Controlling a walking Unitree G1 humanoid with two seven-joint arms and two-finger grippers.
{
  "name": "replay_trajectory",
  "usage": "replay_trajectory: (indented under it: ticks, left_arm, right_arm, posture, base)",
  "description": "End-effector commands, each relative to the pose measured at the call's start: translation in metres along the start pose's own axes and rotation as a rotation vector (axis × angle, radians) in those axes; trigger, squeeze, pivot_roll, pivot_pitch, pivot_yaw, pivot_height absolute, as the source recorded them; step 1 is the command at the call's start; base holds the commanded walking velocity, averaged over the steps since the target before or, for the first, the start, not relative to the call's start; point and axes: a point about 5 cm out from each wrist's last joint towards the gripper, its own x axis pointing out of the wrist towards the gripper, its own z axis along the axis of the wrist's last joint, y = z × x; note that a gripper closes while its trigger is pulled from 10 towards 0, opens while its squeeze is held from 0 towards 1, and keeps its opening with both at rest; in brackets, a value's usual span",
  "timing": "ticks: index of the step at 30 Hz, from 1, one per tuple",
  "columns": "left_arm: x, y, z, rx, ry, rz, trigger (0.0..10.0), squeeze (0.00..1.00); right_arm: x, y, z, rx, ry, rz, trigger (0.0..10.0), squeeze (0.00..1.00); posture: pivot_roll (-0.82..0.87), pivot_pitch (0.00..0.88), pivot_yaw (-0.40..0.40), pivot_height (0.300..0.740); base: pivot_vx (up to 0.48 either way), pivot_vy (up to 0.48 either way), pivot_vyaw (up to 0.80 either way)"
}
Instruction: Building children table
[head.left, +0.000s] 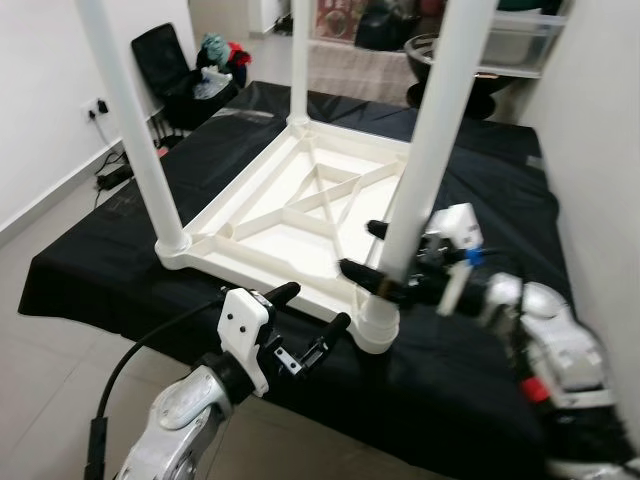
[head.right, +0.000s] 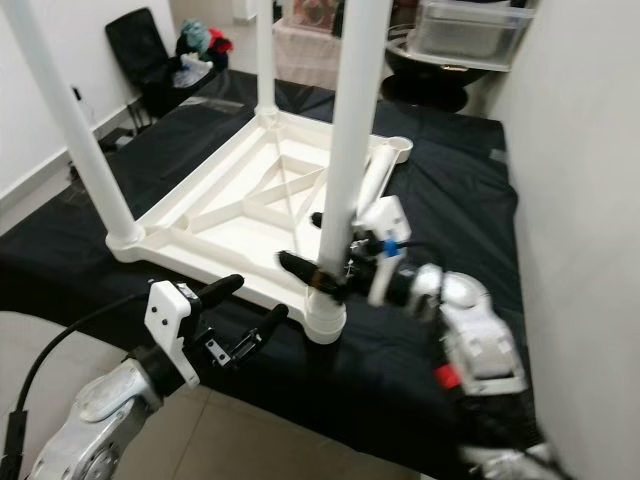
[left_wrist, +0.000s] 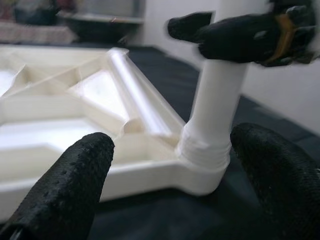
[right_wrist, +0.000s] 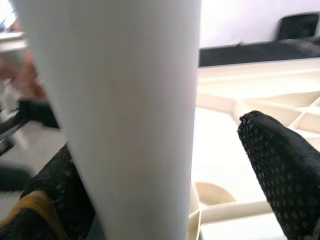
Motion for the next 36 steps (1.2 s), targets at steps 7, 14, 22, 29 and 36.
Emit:
replay_trajectory:
  ticks: [7, 14, 22, 29, 36]
  left_arm:
    - [-0.011, -0.007, 0.005, -0.013, 0.017, -0.015, 10.0, 0.00]
    - [-0.014, -0.009, 0.007, -0.018, 0.031, -0.028, 10.0, 0.00]
    - [-0.013, -0.010, 0.007, -0.019, 0.035, -0.032, 10.0, 0.00]
    - [-0.010, -0.008, 0.007, -0.020, 0.026, -0.033, 10.0, 0.00]
    - [-0.008, -0.007, 0.005, -0.009, 0.021, -0.048, 10.0, 0.00]
  right_arm:
    - [-0.028, -0.020, 0.001, -0.002, 0.034, 0.048, 10.0, 0.00]
    - [-0.037, -0.022, -0.003, 0.010, 0.036, 0.060, 0.0, 0.00]
    - [-0.034, -0.020, -0.005, 0.023, -0.010, 0.038, 0.0, 0.00]
    - [-0.032, -0.027, -0.008, 0.005, -0.027, -0.114, 0.0, 0.00]
    - [-0.009, 0.002, -0.034, 0.092, 0.061, -0.391, 0.0, 0.00]
  posture:
    - [-0.01, 0.127, -0.031, 0.740]
    - [-0.02, 0.128, -0.025, 0.740]
    - [-0.02, 0.127, -0.025, 0.740]
    - [-0.04, 0.108, -0.040, 0.740]
    - [-0.05, 0.065, -0.073, 0.740]
  base:
    - [0.000, 0.000, 0.00]
    - [0.000, 0.000, 0.00]
    - [0.000, 0.000, 0.00]
    - [0.000, 0.000, 0.00]
    - [0.000, 0.000, 0.00]
